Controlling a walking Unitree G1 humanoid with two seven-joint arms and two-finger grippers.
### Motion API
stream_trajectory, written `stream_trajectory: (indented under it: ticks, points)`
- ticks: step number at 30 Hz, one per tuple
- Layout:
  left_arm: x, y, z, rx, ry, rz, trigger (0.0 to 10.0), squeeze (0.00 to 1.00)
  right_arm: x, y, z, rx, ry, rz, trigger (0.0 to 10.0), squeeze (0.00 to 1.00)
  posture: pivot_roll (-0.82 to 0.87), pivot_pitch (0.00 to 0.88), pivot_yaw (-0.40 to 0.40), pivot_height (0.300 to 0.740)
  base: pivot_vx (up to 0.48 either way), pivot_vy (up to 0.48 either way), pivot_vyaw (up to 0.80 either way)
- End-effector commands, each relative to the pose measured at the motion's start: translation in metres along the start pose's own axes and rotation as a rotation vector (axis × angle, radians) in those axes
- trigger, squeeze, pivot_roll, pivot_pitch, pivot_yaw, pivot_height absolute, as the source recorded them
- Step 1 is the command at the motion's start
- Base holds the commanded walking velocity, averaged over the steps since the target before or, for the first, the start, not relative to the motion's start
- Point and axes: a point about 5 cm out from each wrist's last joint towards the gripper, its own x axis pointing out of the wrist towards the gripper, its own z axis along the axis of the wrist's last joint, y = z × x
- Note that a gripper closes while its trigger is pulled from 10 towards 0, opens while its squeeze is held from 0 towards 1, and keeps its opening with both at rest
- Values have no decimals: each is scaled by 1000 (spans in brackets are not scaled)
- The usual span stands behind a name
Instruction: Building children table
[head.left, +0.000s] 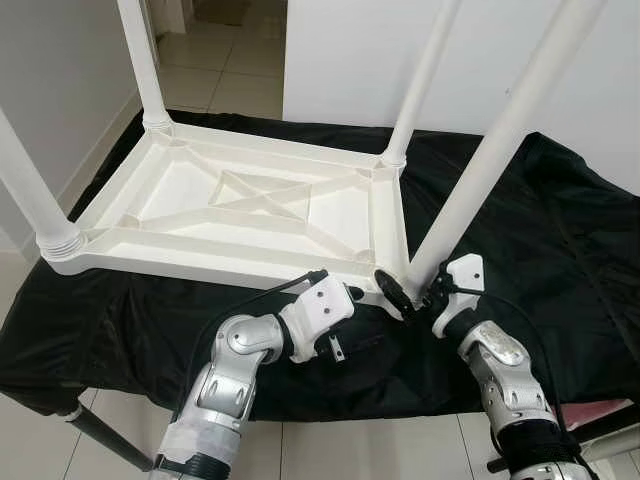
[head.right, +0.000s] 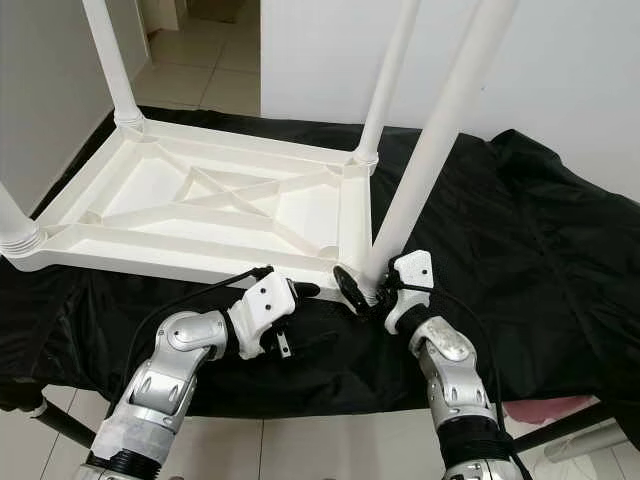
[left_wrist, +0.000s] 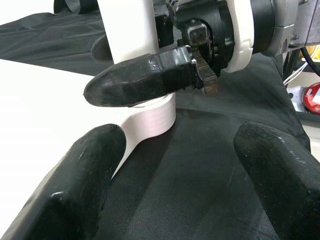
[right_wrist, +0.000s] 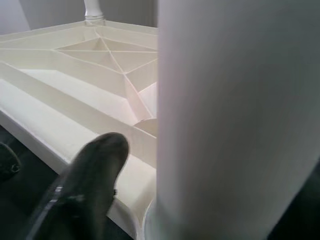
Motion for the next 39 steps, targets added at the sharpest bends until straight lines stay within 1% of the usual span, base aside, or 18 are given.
stream_trajectory:
  ticks: [1,2,10,11,13,14,19,23,24,26,28,31,33,34,35,36,37,39]
  points:
    - [0,11,4,3,-7,228,10000,0,0,0,0,-12,4,20,2667,0,5,0,-90,740,0,0,0]
    - [0,10,4,3,-7,225,10000,0,0,0,-1,-16,7,26,0,0,6,0,-90,740,0,0,0]
    - [0,9,3,-1,-5,221,10000,0,-3,-2,-6,-20,20,33,0,0,6,0,-91,740,0,0,0]
    - [0,9,3,-1,-5,221,10000,0,-3,-2,-6,-18,22,30,275,0,5,0,-90,740,0,0,0]
    - [0,9,3,-1,-5,221,10000,0,-3,-2,-6,-18,22,30,275,0,5,0,-90,740,0,0,0]
    - [0,9,3,0,-5,221,10000,0,-4,-2,-7,-17,25,24,10000,0,5,0,-90,740,0,0,0]
    - [0,9,4,1,-6,220,10000,0,-4,-3,-7,-13,28,-7,10000,0,3,0,-88,740,0,0,0]
    - [0,9,3,1,-5,217,10000,0,-1,-3,-6,3,35,-174,10000,0,1,0,-80,740,0,0,0]
    - [0,9,3,1,-5,217,10000,0,-1,-3,-6,3,35,-174,10000,0,1,0,-80,740,0,0,0]
    - [0,9,3,2,-4,216,10000,0,-1,-1,-6,14,30,-210,10000,0,0,0,-80,740,0,0,0]
    - [-1,9,3,2,-2,212,10000,0,-1,5,-5,43,18,-308,10000,0,-3,0,-75,740,0,0,0]
    - [-1,9,3,2,-2,212,10000,0,-1,5,-5,43,18,-308,10000,0,-3,0,-75,740,0,0,0]
    - [-1,9,3,3,-1,210,10000,0,-3,10,-5,64,11,-433,10000,0,-6,0,-74,740,0,0,0]
    - [-1,9,3,3,-1,210,10000,0,-3,10,-5,64,11,-433,10000,0,-6,0,-74,740,0,0,0]
    - [0,9,3,3,-1,209,10000,0,-4,14,-6,77,-7,-531,10000,0,-8,0,-73,740,0,0,0]
    - [0,9,3,3,-1,209,10000,0,-4,14,-6,77,-7,-531,10000,0,-8,0,-73,740,0,0,0]
    - [1,9,4,3,-3,208,10000,0,-4,19,-6,91,-22,-616,10000,0,-8,0,-73,740,0,0,0]
    - [1,9,4,3,-3,208,10000,0,-4,19,-6,91,-22,-616,10000,0,-8,0,-73,740,0,0,0]
